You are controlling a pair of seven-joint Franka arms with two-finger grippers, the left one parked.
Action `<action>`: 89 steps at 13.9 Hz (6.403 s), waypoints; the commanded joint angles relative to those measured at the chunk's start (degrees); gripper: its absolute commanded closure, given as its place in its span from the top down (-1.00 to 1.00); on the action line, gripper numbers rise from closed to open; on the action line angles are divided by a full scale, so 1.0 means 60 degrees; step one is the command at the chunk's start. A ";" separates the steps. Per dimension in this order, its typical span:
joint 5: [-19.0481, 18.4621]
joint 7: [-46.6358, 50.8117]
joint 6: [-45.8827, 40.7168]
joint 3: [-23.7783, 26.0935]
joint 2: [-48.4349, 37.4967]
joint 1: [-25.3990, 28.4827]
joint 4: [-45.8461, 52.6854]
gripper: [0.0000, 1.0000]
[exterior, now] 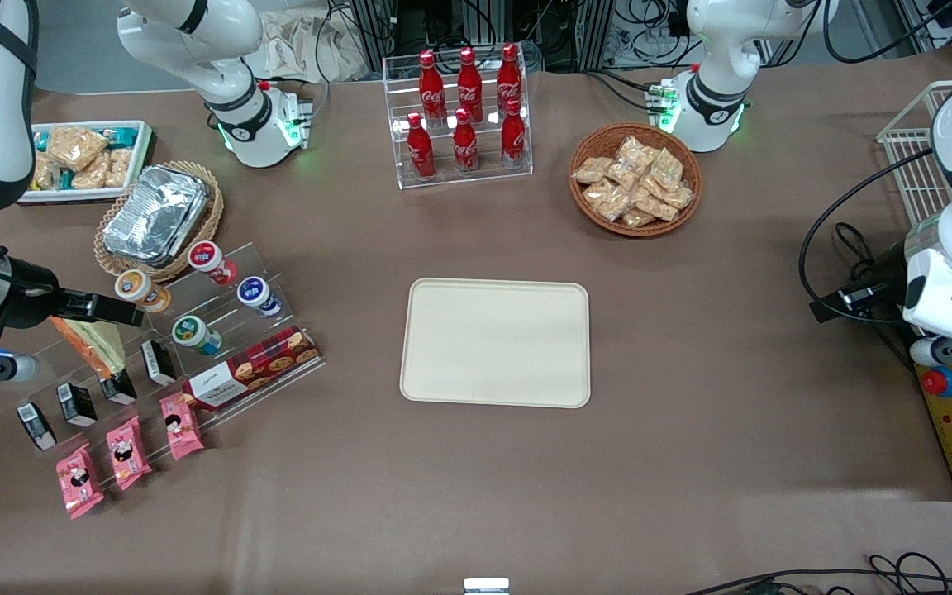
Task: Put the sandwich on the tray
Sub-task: 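Move the right gripper toward the wrapped sandwich on the acrylic rack, then lower the open right gripper around the wrapped sandwich and close it, then lift the sandwich off the rack and carry it toward the cream tray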
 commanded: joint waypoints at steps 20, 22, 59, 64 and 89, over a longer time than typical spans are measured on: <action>-0.0529 -0.1376 0.0723 -0.0084 -0.0533 -0.0489 -0.1521 1.00; -0.0529 -0.2133 0.0897 -0.0084 -0.0519 -0.0576 -0.1536 1.00; -0.1452 -0.9330 0.5822 -0.0084 -0.0929 -0.2774 -0.6166 -0.24; -0.1364 -0.9316 0.5222 -0.0069 -0.0856 -0.2730 -0.5567 -0.29; -0.0836 -0.8584 0.4749 0.0106 0.0784 0.4401 -0.2034 -0.26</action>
